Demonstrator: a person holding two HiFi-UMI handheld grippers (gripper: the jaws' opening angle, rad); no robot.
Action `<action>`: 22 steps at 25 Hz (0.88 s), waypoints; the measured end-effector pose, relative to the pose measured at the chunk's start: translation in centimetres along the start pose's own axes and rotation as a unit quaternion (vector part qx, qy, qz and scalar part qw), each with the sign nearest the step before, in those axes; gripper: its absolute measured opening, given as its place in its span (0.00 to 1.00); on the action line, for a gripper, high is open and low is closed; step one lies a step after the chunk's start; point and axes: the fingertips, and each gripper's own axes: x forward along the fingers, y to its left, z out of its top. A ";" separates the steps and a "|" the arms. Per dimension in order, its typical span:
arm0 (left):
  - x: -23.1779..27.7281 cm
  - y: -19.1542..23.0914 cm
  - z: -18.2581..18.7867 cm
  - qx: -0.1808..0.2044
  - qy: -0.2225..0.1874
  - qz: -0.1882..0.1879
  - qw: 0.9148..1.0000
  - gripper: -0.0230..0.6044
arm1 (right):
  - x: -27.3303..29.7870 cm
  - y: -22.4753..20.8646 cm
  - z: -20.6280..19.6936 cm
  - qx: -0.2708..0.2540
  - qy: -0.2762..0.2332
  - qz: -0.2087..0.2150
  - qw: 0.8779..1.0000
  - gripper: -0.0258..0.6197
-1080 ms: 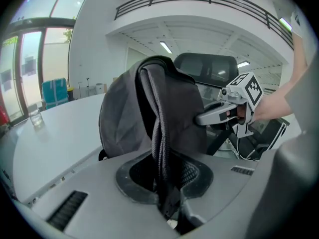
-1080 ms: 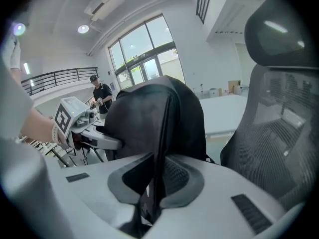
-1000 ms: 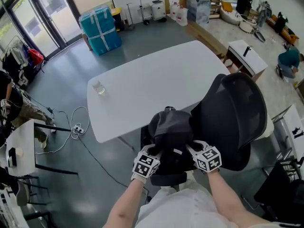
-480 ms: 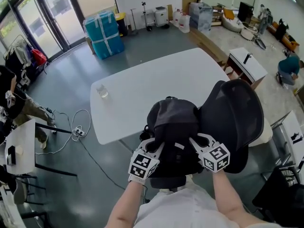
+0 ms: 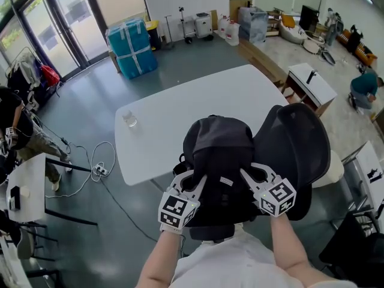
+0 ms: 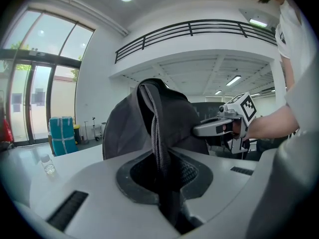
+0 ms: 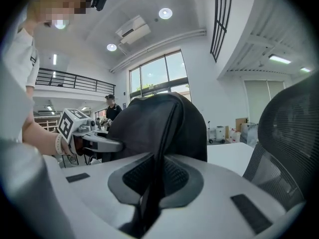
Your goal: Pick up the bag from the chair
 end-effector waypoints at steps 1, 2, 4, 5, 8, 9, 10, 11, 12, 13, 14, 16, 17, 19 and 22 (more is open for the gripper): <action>-0.1 0.0 0.3 0.000 -0.003 0.000 1.000 0.13 | 0.0 0.0 0.3 0.000 -0.003 0.001 1.000 0.11; -0.1 0.0 0.5 0.000 -0.005 0.001 1.000 0.13 | -0.1 0.0 0.5 -0.001 -0.007 0.002 1.000 0.11; -0.3 0.0 0.9 0.001 -0.009 0.002 1.000 0.13 | -0.1 0.0 0.9 -0.001 -0.012 0.003 1.000 0.11; -0.4 0.0 1.1 0.001 -0.011 0.002 1.000 0.13 | -0.2 0.1 1.1 -0.001 -0.014 0.004 1.000 0.11; -0.6 0.0 1.4 0.000 -0.017 0.002 1.000 0.13 | -0.3 0.1 1.6 -0.003 -0.016 0.005 1.000 0.11; -0.5 0.0 1.5 0.000 -0.018 0.003 1.000 0.13 | -0.3 0.0 1.6 -0.004 -0.017 0.006 1.000 0.11; -0.5 0.0 1.5 0.000 -0.019 0.003 1.000 0.13 | -0.2 0.0 1.7 -0.004 -0.017 0.006 1.000 0.11; -0.4 0.0 1.6 -0.001 -0.020 0.003 1.000 0.13 | -0.3 -0.1 1.7 -0.004 -0.017 0.006 1.000 0.11; -0.4 0.0 1.6 -0.002 -0.021 0.003 1.000 0.13 | -0.3 -0.2 1.7 -0.004 -0.018 0.007 1.000 0.11; -0.4 0.0 1.6 -0.002 -0.023 0.003 1.000 0.13 | -0.3 -0.2 1.7 -0.004 -0.018 0.007 1.000 0.11; -0.5 0.0 1.7 -0.003 -0.024 0.003 1.000 0.13 | -0.3 -0.1 1.7 -0.003 -0.019 0.008 1.000 0.11; -0.7 0.1 1.8 -0.004 -0.026 0.003 1.000 0.13 | -0.2 0.0 1.9 -0.002 -0.020 0.009 1.000 0.11; -0.8 0.1 1.8 -0.005 -0.026 0.003 1.000 0.13 | -0.1 0.1 1.9 -0.001 -0.021 0.009 1.000 0.11; -0.8 0.2 1.9 -0.006 -0.026 0.003 1.000 0.13 | -0.1 0.0 2.0 0.001 -0.022 0.010 1.000 0.11; -0.6 0.1 2.0 -0.006 -0.029 0.002 1.000 0.13 | -0.1 -0.1 1.9 0.000 -0.023 0.012 1.000 0.11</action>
